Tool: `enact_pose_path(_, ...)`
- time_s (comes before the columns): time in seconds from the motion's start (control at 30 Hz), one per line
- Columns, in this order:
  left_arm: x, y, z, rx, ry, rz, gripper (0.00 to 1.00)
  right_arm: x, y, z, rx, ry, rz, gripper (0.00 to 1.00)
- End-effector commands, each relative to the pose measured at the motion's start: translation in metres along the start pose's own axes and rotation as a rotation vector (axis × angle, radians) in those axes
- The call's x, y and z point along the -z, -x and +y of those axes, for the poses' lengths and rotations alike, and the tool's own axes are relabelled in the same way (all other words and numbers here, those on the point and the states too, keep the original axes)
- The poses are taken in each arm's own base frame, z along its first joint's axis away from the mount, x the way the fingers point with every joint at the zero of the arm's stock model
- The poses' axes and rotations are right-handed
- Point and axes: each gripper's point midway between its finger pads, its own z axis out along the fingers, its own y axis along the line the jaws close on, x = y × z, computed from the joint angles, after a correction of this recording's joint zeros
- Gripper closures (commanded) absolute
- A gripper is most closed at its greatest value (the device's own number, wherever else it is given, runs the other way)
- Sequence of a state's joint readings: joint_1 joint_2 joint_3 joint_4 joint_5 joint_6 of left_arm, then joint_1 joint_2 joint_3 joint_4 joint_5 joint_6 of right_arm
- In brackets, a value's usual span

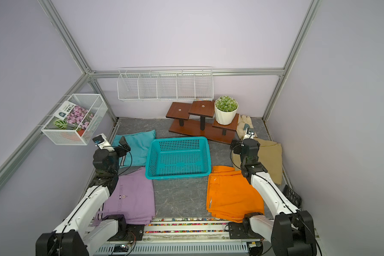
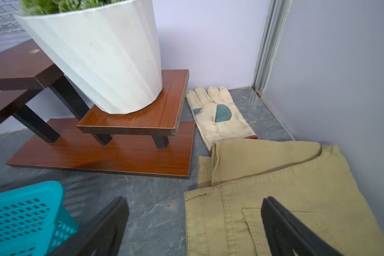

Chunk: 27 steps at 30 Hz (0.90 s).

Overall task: Put the folded long pants in the basket
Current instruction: Pick up the long pant at the center of the board.

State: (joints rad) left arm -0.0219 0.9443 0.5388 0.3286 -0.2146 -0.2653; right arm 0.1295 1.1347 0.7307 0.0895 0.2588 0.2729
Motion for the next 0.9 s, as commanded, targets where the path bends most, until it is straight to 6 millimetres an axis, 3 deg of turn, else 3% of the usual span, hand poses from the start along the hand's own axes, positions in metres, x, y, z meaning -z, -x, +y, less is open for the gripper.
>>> enact_pose_path(0.0, 0.021, -0.002, -0.011, 0.152, -0.072, 0.065, 0.0, 0.022, -0.026, -0.002, -0.115, 0.025, 0.169, 0.02)
enact_pose_path(0.07, 0.042, 0.017, -0.017, 0.26, -0.111, 0.034, 0.0, 0.041, -0.024, -0.007, -0.19, 0.033, 0.182, 0.02)
enact_pose_path(0.13, 0.057, 0.018, -0.008, 0.439, -0.069, 0.042, 0.0, 0.058, -0.03, -0.025, -0.292, -0.04, 0.204, 0.02)
enact_pose_path(0.23, 0.074, 0.03, -0.044, 0.501, -0.259, 0.116, 0.0, 0.088, -0.047, -0.044, -0.448, -0.112, 0.302, 0.03)
enact_pose_path(0.3, 0.081, 0.033, -0.071, 0.515, -0.355, 0.243, 0.0, 0.105, -0.055, -0.043, -0.532, -0.105, 0.357, 0.03)
enact_pose_path(0.4, 0.093, 0.006, -0.084, 0.592, -0.299, 0.495, 0.0, 0.125, -0.074, -0.028, -0.604, -0.03, 0.446, 0.02)
enact_pose_path(0.47, 0.11, -0.01, -0.11, 0.583, -0.428, 0.598, 0.0, 0.134, -0.088, -0.021, -0.606, 0.005, 0.502, 0.02)
enact_pose_path(0.57, 0.141, -0.035, -0.134, 0.612, -0.502, 0.711, 0.0, 0.149, -0.107, -0.027, -0.565, -0.035, 0.585, 0.03)
enact_pose_path(0.67, 0.179, -0.051, -0.167, 0.532, -0.609, 0.794, 0.0, 0.159, -0.127, -0.026, -0.558, -0.03, 0.663, 0.05)
enact_pose_path(0.87, 0.236, -0.096, -0.202, 0.487, -0.713, 0.956, 0.0, 0.179, -0.147, -0.038, -0.495, -0.072, 0.694, 0.05)
